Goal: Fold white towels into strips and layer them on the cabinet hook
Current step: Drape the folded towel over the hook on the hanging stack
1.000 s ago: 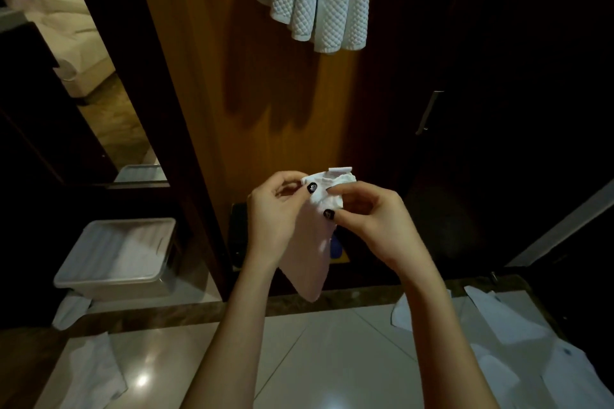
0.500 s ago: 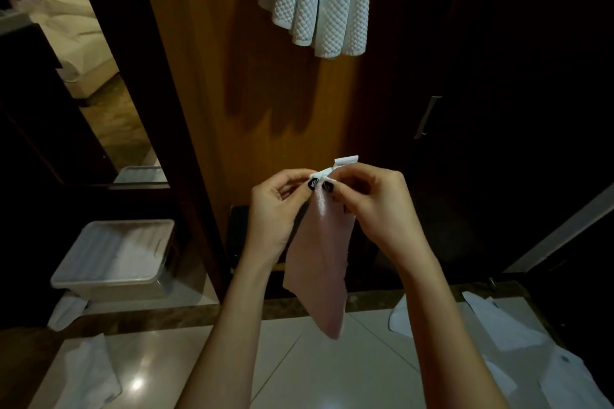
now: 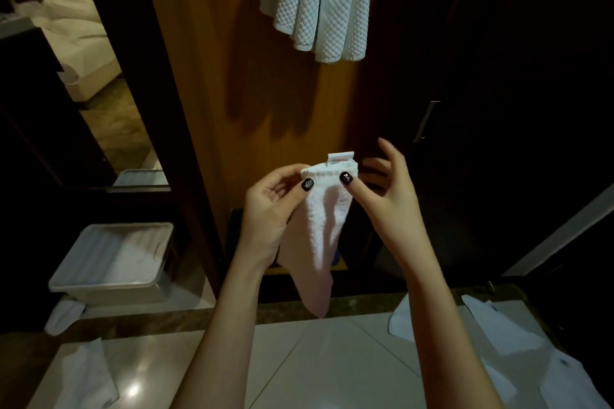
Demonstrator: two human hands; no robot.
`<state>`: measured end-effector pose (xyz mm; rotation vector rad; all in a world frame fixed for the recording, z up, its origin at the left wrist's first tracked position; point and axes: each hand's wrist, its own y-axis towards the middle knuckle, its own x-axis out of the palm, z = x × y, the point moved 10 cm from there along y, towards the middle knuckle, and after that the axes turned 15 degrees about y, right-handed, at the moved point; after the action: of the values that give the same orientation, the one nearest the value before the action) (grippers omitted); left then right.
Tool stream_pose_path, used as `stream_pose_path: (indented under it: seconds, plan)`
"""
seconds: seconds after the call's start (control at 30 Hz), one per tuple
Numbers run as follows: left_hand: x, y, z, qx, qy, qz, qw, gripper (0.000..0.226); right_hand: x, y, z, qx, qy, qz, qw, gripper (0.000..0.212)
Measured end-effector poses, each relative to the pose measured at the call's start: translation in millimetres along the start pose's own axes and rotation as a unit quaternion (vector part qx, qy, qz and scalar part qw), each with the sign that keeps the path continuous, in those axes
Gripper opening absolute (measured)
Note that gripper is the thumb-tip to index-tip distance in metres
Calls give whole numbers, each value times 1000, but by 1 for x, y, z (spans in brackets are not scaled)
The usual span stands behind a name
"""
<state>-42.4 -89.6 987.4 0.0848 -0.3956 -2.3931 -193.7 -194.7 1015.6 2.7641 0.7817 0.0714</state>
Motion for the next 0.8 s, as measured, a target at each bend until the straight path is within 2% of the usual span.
stream_pose_path:
  seconds: [0.03, 0.1, 0.17, 0.23, 0.33, 0.5, 0.67, 0.8]
  plan:
    - [2, 0, 3, 9, 3, -8, 1000, 20, 2, -1, 7, 26, 46, -24, 998, 74]
    - [12, -2, 6, 21, 12, -31, 999, 20, 12, 0, 13, 40, 121, -76, 989, 44]
    - [19, -2, 6, 26, 22, -35, 999, 19, 14, 4, 10, 28, 153, -75, 985, 17]
    - [19, 1, 4, 33, 48, -27, 998, 19, 10, 12, 6, 21, 163, -62, 985, 8]
    - [16, 5, -8, 16, 97, -23, 995, 16, 3, 25, -1, 25, 189, -55, 980, 8]
    - [30, 1, -20, 17, 125, -72, 989, 18, -8, 42, -10, 41, 263, -49, 963, 11]
    - [24, -1, -20, 56, 168, -37, 983, 34, -22, 54, -6, 62, 312, -35, 948, 14]
    - [32, -6, -36, 31, 241, -37, 969, 33, -30, 59, -7, 59, 313, -35, 947, 27]
